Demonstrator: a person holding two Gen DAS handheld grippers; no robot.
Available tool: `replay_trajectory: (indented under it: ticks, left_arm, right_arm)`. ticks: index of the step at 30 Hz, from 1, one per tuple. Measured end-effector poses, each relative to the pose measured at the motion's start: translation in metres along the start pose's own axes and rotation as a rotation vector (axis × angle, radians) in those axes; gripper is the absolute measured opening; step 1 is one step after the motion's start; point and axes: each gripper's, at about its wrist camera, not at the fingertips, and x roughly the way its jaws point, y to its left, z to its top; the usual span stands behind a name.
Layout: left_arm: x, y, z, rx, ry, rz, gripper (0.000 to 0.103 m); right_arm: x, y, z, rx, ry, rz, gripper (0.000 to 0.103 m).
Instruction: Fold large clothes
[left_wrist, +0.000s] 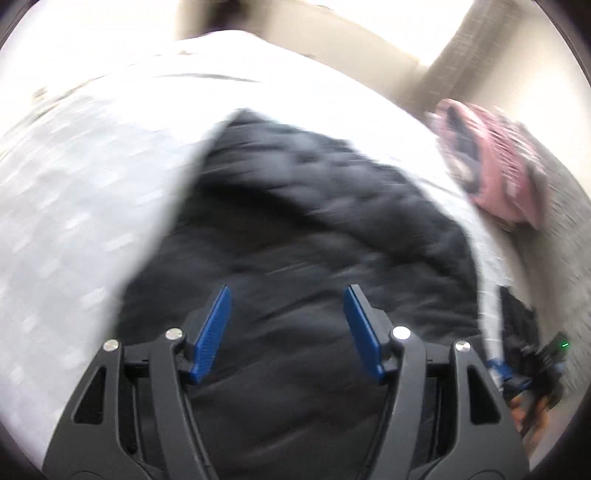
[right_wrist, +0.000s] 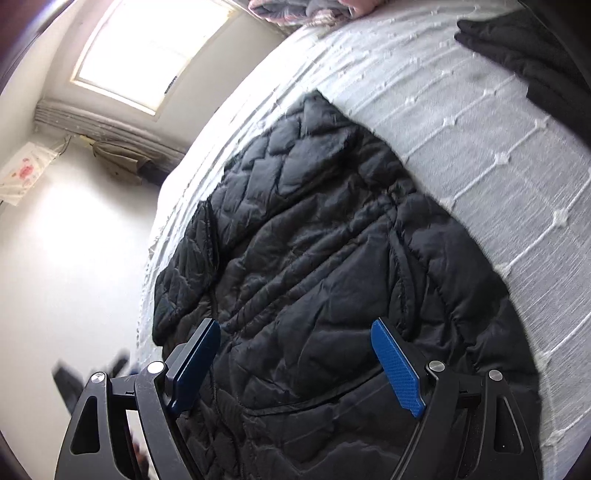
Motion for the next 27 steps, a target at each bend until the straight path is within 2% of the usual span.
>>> replay_trajectory:
  ticks: [2,4,6,10,12,17,20,22,23,25,27]
  left_arm:
    - [-0.013,0.047,-0.025,-0.066,0.032,0.033,0.064]
    - [-0.022,0.081,-0.049,-0.115,0.066,0.036,0.064]
    - [-0.027,0.108,-0.069,-0.163,0.081,0.038,0.064]
    - [-0.032,0.135,-0.097,-0.178,0.11,0.023,0.064]
    - [-0.032,0.14,-0.108,-0.161,0.122,-0.01,0.064]
    - [-0.031,0.134,-0.128,-0.144,0.116,-0.132,0.064]
    - [-0.023,0.126,-0.131,-0.116,0.123,-0.115,0.064]
    - [-0.019,0.121,-0.13,-0.105,0.12,-0.108,0.064]
    - [-0.019,0.119,-0.129,-0.107,0.117,-0.116,0.064]
    - [-0.017,0.117,-0.127,-0.123,0.124,-0.139,0.064]
    - [-0.016,0.115,-0.128,-0.133,0.127,-0.143,0.064]
  right_arm:
    - [-0.004,0.002,0.001,-0.02,-0.02,-0.024,0.085]
    - [-0.007,0.001,0.003,-0.03,-0.03,-0.035,0.085]
    - [-0.013,-0.004,0.004,-0.017,-0.044,-0.039,0.085]
    - [-0.031,-0.017,-0.004,0.008,-0.064,-0.028,0.085]
    - [-0.045,-0.031,-0.02,0.001,-0.057,-0.032,0.085]
    - [-0.086,-0.08,-0.072,0.027,-0.081,-0.13,0.085]
    - [-0.105,-0.111,-0.103,0.051,-0.047,-0.124,0.085]
    - [-0.104,-0.126,-0.111,0.076,0.004,-0.148,0.085]
    - [-0.104,-0.132,-0.112,0.095,0.016,-0.129,0.084]
    - [-0.106,-0.134,-0.111,0.113,0.008,-0.109,0.084]
    - [-0.1,-0.126,-0.112,0.064,0.02,-0.148,0.081]
